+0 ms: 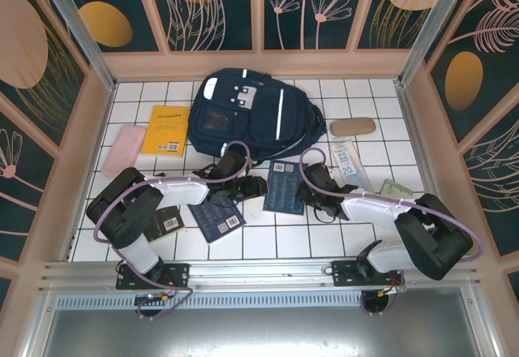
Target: Pack books, pencil case, and school supplies into a backpack
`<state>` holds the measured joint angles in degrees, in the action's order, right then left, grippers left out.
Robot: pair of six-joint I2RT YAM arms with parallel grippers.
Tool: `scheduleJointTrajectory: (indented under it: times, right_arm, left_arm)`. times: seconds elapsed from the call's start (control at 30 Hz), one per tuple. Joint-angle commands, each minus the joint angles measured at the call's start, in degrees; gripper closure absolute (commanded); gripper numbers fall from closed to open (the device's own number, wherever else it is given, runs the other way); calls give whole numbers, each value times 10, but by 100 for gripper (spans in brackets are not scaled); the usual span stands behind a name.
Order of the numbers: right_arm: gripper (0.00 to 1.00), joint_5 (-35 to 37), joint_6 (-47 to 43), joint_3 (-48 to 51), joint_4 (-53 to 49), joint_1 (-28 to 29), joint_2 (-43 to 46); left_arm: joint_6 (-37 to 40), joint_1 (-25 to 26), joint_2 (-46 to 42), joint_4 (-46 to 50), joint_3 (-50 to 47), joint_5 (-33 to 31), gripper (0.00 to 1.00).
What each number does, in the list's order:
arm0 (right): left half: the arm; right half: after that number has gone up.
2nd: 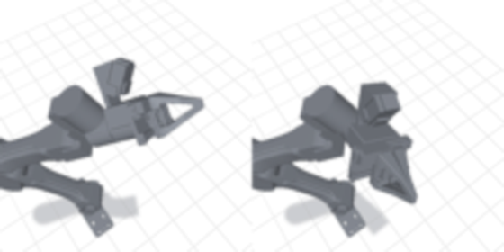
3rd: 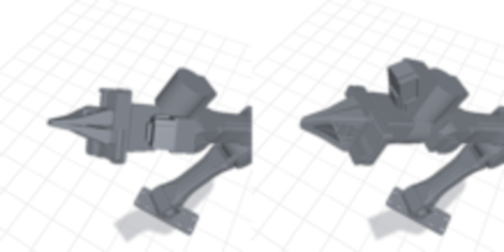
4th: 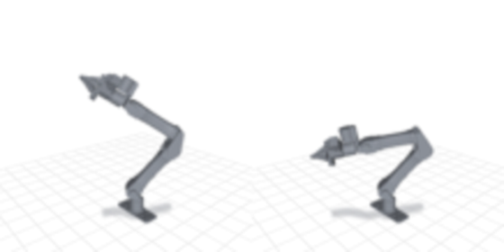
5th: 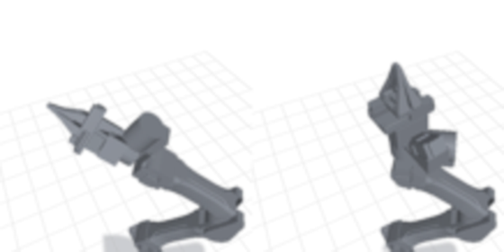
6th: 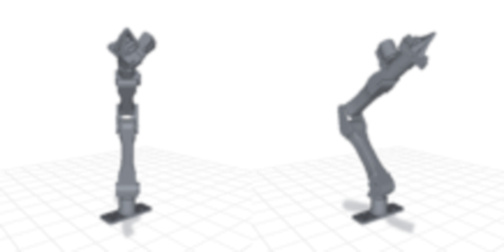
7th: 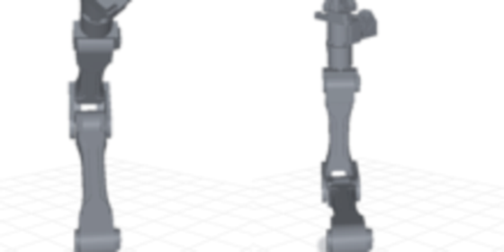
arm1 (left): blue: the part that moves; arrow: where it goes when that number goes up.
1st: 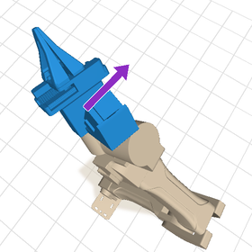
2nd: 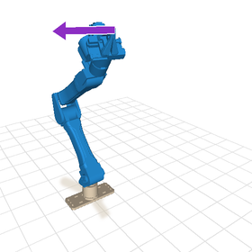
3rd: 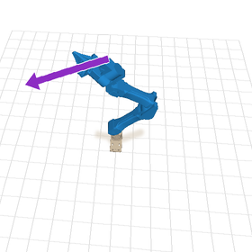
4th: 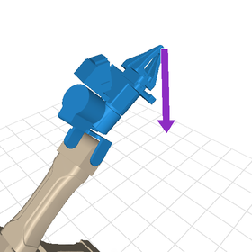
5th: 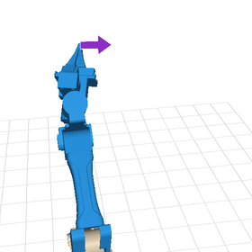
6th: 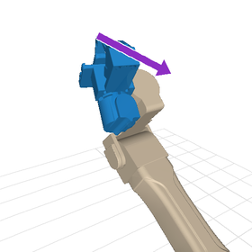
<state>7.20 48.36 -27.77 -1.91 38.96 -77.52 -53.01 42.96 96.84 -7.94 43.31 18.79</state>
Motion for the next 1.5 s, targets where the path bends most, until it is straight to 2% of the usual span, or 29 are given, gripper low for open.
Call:
scheduleJointTrajectory:
  times: [0.0,0.4,0.5,0.73,1.03,1.17,1.3,1.37,1.47]
  right_arm:
    - [68,-25,-10,-2,6,-4,-32]
    - [74,-46,5,1,26,9,-34]
    - [77,-47,11,0,27,18,-40]
    - [78,-46,18,0,27,21,-43]
    - [78,-40,18,1,21,21,-32]
    - [78,-36,18,2,15,21,-23]
    - [77,-32,16,0,8,19,-14]
    - [74,-27,13,-3,-5,17,-3]
    - [61,-25,-12,-18,-36,-1,33]
  left_arm:
    - [11,7,10,-19,14,14,50]
    - [-10,32,78,-55,50,54,55]
    - [-33,32,68,-88,49,72,57]
    - [-93,31,18,-204,20,111,58]
    - [-128,28,-2,-257,-14,103,59]
    - [-120,27,2,-223,-9,82,60]
    - [-119,27,9,-208,-6,77,66]
    - [-114,27,3,-197,-2,71,83]
    - [-96,26,-15,-164,11,60,100]
